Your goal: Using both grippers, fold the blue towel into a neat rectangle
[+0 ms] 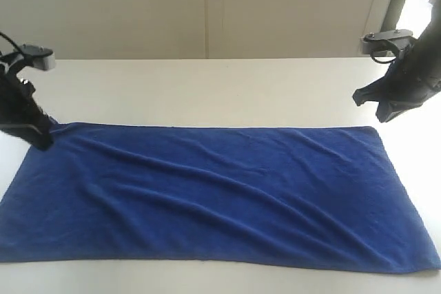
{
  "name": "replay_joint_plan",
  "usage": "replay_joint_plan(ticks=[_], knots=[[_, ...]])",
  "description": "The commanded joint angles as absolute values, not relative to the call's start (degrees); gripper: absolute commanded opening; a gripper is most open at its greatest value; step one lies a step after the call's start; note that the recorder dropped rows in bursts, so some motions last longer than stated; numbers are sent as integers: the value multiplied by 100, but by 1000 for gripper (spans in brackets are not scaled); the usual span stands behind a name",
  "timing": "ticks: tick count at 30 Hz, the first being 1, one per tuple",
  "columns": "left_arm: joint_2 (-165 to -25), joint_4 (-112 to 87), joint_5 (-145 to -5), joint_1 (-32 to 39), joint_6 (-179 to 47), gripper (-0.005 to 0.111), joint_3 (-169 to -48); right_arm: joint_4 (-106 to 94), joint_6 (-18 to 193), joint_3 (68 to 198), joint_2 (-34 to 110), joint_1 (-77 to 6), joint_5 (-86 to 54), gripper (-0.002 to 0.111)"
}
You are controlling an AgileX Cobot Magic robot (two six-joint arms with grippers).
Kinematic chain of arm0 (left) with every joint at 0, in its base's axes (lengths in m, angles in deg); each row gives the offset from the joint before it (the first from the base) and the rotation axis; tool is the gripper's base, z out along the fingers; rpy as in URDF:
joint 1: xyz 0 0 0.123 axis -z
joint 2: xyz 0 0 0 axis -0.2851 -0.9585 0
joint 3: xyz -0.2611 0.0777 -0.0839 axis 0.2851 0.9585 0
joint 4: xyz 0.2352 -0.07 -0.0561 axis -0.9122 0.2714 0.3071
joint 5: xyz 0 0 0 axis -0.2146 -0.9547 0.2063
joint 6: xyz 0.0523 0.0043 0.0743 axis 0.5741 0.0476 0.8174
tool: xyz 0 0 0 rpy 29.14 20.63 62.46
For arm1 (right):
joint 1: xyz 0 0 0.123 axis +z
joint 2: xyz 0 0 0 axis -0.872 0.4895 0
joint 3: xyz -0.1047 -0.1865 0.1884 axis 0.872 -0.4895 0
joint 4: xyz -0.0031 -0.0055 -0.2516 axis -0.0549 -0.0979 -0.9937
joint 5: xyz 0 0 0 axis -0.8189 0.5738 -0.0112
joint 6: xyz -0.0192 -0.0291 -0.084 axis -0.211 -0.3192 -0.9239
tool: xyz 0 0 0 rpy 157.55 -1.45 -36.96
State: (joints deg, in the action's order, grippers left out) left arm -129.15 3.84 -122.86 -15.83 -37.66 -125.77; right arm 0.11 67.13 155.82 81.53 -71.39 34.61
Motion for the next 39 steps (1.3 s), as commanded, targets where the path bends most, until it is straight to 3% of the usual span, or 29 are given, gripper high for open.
replay_joint_plan(ticks=[1,8,21,39], knots=[[-12446,326,-12003,-1588,-4035,0,-11559,135,6505,16219,8670,-7214,3612,0],[-12224,354,-11441,-1588,-4079,0,-10437,149,6495,16779,9490,-7214,3890,0],[-12224,294,-11055,-1588,-4135,0,-9603,84,6495,16791,9682,-7214,3696,0],[-12224,-429,-11186,-1588,-4783,0,-9294,-36,6495,16780,10011,-7239,3547,0]])
